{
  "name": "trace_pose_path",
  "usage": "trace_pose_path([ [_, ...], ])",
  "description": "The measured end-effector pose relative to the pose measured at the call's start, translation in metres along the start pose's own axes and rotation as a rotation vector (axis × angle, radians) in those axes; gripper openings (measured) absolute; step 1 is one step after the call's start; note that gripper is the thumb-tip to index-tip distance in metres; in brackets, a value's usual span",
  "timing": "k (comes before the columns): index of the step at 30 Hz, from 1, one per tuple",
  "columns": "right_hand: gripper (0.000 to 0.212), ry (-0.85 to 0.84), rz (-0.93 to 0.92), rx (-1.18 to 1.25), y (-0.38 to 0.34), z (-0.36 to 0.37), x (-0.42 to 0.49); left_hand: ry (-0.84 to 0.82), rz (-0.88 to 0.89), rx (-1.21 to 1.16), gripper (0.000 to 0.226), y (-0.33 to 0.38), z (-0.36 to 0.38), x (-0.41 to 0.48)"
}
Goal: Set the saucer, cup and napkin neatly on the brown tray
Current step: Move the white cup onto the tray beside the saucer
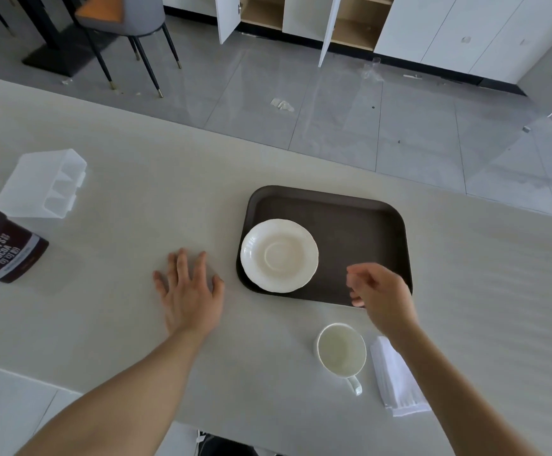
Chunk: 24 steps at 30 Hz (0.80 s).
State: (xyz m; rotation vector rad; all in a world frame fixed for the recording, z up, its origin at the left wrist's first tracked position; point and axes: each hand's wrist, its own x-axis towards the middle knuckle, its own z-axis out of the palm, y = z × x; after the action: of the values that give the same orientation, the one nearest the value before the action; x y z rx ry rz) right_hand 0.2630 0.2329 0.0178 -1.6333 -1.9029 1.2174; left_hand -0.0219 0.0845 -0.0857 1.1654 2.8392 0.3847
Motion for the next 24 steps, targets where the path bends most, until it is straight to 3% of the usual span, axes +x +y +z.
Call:
trace_pose_path([
  [6, 0.017, 0.003, -0.031, -0.272, 0.036, -0.029, -0.102, 0.014, -0.013, -0.017, 0.054, 0.000, 0.003, 0.000],
  [11, 0.044, -0.139, 0.006, -0.337, 0.054, -0.016, -0.129, 0.022, -0.006, -0.027, 0.054, -0.001, 0.003, -0.001],
  [17, 0.011, -0.027, -0.072, -0.339, 0.058, -0.001, -0.124, 0.023, -0.001, -0.025, 0.058, -0.001, 0.003, 0.000],
  [24, 0.010, 0.100, -0.225, -0.256, 0.061, -0.009, -0.102, 0.045, 0.005, -0.032, 0.060, -0.001, 0.004, 0.000],
])
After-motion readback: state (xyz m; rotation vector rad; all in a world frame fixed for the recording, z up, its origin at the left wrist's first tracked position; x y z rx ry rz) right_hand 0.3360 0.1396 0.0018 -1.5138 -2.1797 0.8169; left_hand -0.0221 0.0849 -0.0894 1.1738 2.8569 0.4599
